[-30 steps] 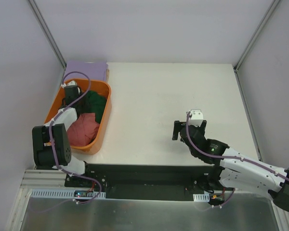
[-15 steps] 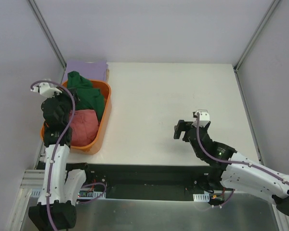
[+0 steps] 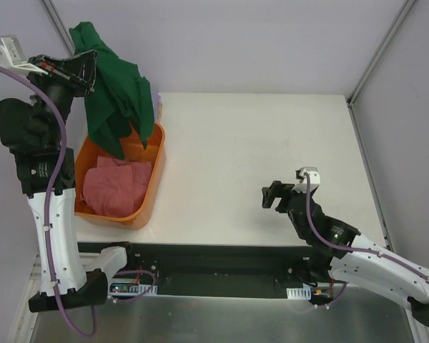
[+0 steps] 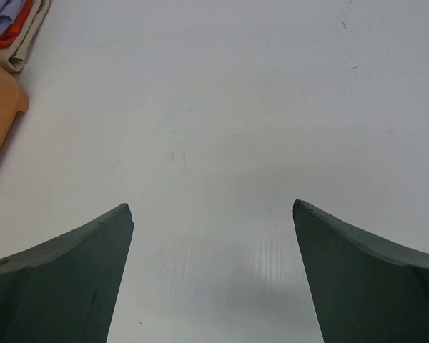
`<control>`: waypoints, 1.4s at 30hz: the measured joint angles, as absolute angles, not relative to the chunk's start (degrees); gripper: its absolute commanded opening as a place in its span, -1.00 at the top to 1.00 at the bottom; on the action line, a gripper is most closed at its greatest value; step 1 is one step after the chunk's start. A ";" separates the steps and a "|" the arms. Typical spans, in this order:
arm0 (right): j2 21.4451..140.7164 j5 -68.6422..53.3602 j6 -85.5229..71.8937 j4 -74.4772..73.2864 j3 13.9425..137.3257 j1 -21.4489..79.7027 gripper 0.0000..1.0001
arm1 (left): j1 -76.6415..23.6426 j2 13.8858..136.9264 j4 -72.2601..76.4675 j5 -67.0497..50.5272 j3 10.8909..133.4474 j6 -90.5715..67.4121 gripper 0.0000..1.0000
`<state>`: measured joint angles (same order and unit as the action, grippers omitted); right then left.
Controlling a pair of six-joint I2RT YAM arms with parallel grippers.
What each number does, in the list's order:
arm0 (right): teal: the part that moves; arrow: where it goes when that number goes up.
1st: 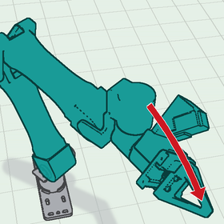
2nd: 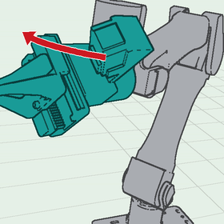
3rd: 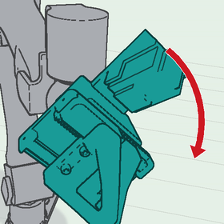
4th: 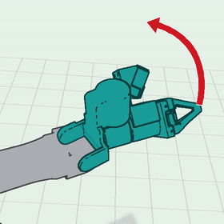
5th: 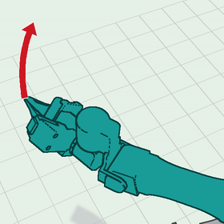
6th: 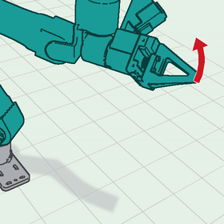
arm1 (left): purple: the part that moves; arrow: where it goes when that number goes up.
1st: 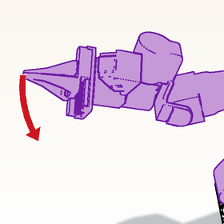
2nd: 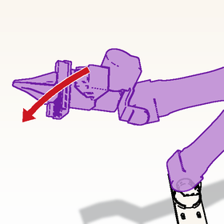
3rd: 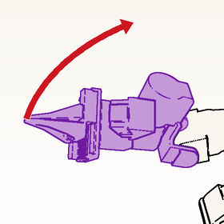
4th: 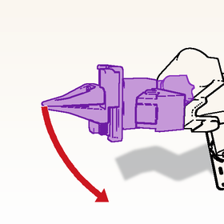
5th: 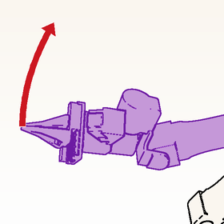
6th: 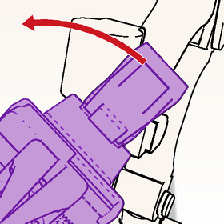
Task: Fold and stack the t-shirts
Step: Grab crumpled tshirt from bin with the left arm, then move the tshirt to the center of the board
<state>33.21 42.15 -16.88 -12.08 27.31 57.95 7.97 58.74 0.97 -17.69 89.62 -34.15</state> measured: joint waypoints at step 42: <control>19.11 50.43 -35.18 -40.88 27.94 57.93 -0.92 | -30.17 66.61 0.10 -15.94 49.45 -20.51 -0.98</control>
